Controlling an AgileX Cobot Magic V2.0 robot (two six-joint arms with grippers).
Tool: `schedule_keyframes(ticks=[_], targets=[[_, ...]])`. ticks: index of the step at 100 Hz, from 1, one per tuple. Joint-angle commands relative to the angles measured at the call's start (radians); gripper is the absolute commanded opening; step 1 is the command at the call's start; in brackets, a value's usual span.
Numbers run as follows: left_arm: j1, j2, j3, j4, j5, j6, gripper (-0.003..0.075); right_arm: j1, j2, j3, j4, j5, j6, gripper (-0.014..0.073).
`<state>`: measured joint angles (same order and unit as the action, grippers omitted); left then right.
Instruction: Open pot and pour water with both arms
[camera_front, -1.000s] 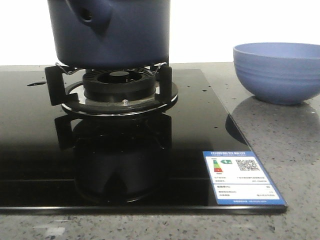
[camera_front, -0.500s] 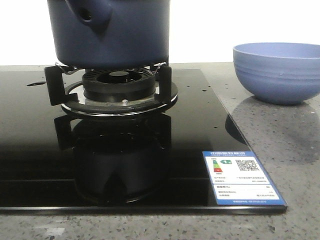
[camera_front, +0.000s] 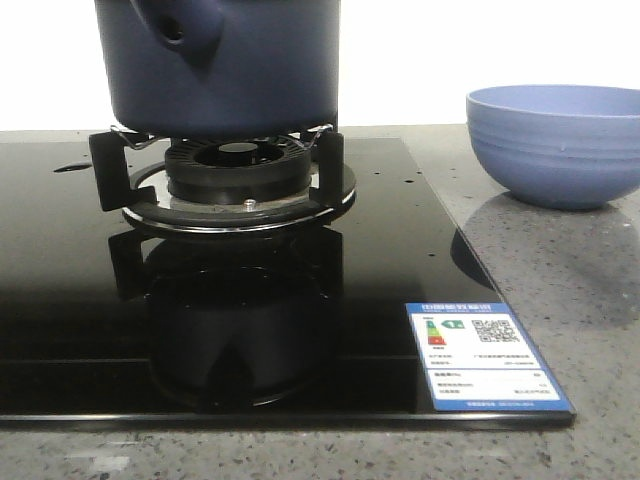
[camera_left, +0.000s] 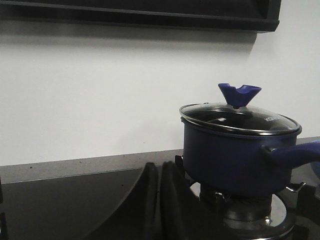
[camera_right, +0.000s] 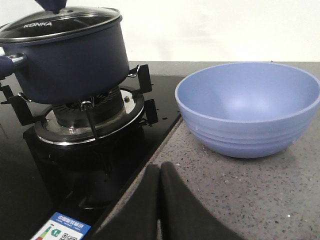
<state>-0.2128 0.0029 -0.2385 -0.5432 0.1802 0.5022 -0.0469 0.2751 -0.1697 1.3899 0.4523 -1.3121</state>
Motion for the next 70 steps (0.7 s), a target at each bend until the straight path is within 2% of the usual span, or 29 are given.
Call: schedule_keyframes(ticks=[1, 27, 36, 41, 50, 53, 70], targets=[[0.003, 0.011, -0.027, -0.017, -0.058, -0.006, -0.0020, -0.005, 0.004, -0.025, 0.036, -0.016, -0.012, -0.0062], [0.003, 0.011, -0.026, -0.017, -0.058, -0.006, -0.0020, -0.005, 0.004, -0.025, 0.036, -0.016, -0.012, -0.0062], [0.003, 0.011, -0.019, 0.092, -0.052, -0.028, -0.0020, -0.005, 0.004, -0.025, 0.036, -0.016, -0.012, -0.0062], [0.003, 0.011, -0.006, 0.208, -0.062, -0.135, -0.0020, -0.005, 0.004, -0.025, 0.036, -0.016, -0.012, -0.0062], [0.003, 0.013, 0.049, 0.482, -0.120, -0.463, -0.0020, -0.005, 0.004, -0.025, 0.036, -0.016, -0.012, -0.0062], [0.003, 0.013, 0.070, 0.543, -0.133, -0.502, -0.0020, -0.005, 0.004, -0.025, 0.036, -0.016, -0.012, -0.0062], [0.012, 0.013, 0.185, 0.460, -0.142, -0.526, -0.0020, -0.005, 0.004, -0.025, 0.036, -0.016, -0.012, -0.0062]])
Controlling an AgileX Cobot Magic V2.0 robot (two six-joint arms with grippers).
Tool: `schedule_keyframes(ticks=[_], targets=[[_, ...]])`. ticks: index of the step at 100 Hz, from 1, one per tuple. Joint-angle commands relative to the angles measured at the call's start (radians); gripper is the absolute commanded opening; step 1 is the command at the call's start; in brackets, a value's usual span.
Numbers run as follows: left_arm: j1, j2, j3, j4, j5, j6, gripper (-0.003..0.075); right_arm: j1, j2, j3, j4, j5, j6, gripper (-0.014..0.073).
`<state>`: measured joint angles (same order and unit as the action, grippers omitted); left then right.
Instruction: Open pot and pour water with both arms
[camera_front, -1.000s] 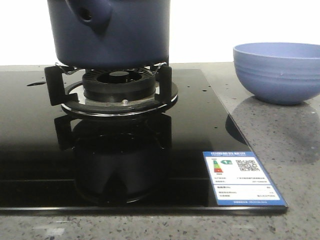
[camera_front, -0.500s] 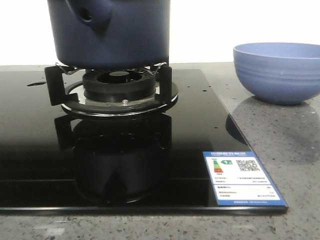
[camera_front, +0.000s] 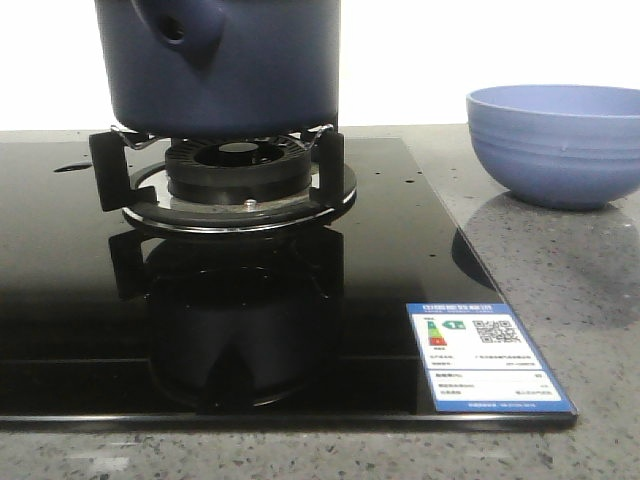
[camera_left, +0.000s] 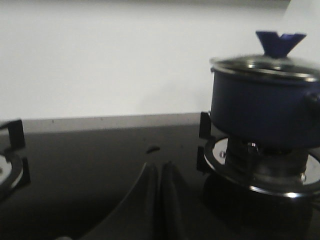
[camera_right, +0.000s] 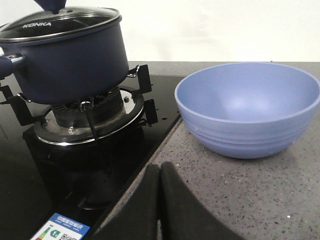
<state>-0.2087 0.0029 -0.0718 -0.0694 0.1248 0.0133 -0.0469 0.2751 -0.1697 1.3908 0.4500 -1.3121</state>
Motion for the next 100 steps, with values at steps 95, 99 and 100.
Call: schedule_keyframes(ticks=[95, 99, 100], targets=[[0.233, -0.034, 0.104, -0.039, -0.112, -0.042, -0.0020, -0.005, 0.004, -0.025, 0.035, -0.014, -0.012, -0.0062], [0.233, -0.034, 0.104, -0.039, -0.112, -0.042, -0.0020, -0.005, 0.004, -0.025, 0.035, -0.014, -0.012, -0.0062], [0.233, -0.034, 0.104, -0.039, -0.112, -0.042, -0.0020, -0.005, 0.004, -0.025, 0.035, -0.014, -0.012, -0.0062]])
